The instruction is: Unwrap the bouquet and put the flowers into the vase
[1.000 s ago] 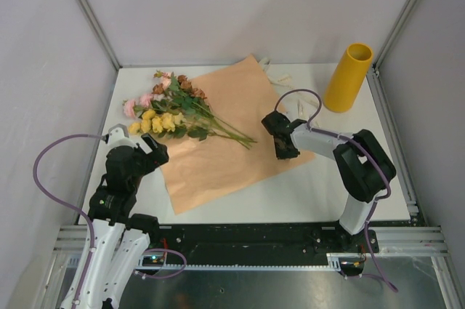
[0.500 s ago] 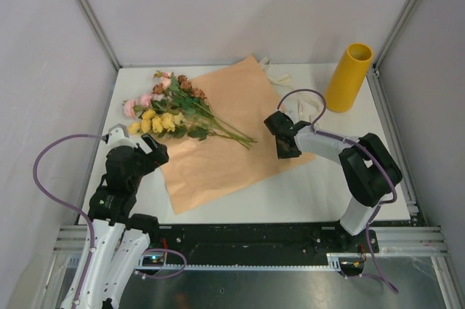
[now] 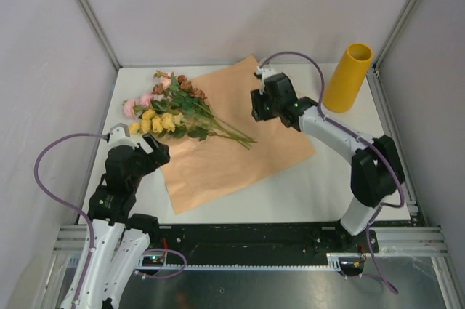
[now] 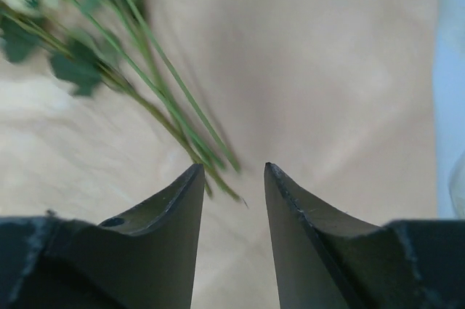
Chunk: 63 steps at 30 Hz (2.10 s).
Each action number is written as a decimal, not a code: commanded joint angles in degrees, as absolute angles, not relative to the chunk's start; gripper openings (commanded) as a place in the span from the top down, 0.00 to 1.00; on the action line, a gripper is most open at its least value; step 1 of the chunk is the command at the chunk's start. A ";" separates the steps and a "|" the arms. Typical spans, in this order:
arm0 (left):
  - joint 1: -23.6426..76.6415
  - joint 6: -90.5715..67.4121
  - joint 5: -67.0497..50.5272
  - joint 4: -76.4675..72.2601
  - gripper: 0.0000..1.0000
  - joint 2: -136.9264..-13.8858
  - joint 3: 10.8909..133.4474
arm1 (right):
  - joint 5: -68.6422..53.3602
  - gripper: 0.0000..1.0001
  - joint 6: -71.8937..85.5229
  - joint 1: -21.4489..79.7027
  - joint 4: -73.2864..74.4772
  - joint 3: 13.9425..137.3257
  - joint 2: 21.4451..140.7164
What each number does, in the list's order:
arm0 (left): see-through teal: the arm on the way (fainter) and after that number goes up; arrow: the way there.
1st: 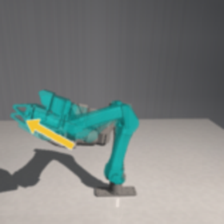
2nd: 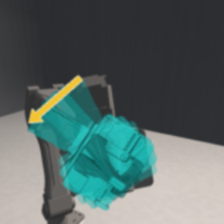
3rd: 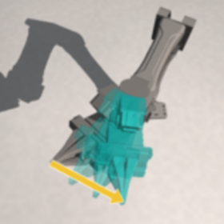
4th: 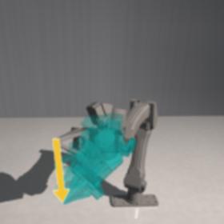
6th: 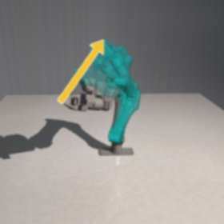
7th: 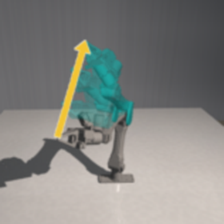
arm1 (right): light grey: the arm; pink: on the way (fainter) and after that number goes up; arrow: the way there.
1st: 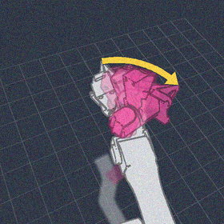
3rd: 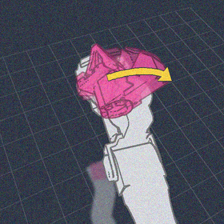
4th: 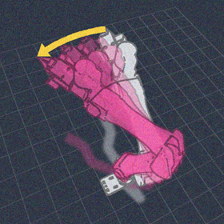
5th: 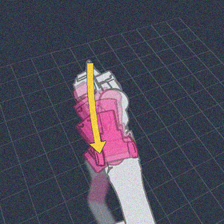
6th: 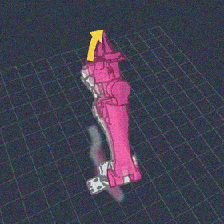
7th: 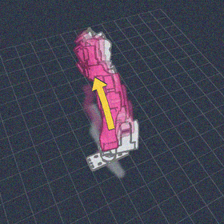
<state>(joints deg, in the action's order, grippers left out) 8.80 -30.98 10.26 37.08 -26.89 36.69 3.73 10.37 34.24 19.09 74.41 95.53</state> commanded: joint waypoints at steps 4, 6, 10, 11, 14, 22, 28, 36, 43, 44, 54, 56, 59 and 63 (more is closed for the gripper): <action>8.42 -26.86 -0.33 35.69 0.01 -26.95 40.12 | -12.67 0.54 4.54 33.36 17.21 97.30 112.95; 8.43 -26.56 -2.70 35.14 0.00 -27.11 39.52 | -14.29 0.54 4.23 33.34 19.53 103.65 118.52; 8.44 -26.10 -4.59 34.45 0.00 -27.70 39.53 | -17.80 0.56 3.15 33.50 23.04 114.63 127.91; 8.44 -26.10 -4.58 34.41 0.00 -27.74 39.49 | -18.48 0.56 2.98 33.45 23.87 116.55 130.00; 8.44 -25.88 -5.20 34.30 0.00 -27.27 39.29 | -20.22 0.56 3.03 33.44 25.66 121.22 134.64; 8.44 -25.67 -6.01 33.71 0.00 -26.56 38.95 | -24.16 0.55 6.05 33.31 25.31 122.51 139.46; 8.44 -25.69 -5.94 33.68 0.00 -25.98 38.81 | -26.34 0.55 7.18 33.22 25.08 123.01 141.51; 8.44 -25.73 -5.93 33.62 0.00 -26.02 38.77 | -27.82 0.59 8.48 33.14 24.77 123.87 143.13; 8.48 -25.81 -5.91 33.60 0.00 -25.80 38.76 | -29.03 0.60 9.46 32.96 25.88 124.53 143.98; 8.46 -25.82 -5.86 33.63 0.00 -25.82 38.71 | -29.33 0.60 9.61 32.87 26.04 124.62 144.10; 8.44 -25.76 -5.82 33.61 0.00 -26.01 38.72 | -30.36 0.82 10.12 32.60 24.19 123.67 143.36; 8.44 -25.75 -5.81 33.63 0.00 -25.91 38.75 | -30.88 0.87 10.31 32.47 23.21 123.00 142.76; 8.44 -25.75 -5.61 33.59 0.00 -25.66 38.76 | -32.06 0.96 10.74 32.18 20.97 121.61 141.55; 8.48 -25.78 -5.49 33.60 0.00 -25.58 38.68 | -34.51 1.00 12.89 31.58 16.38 118.03 139.16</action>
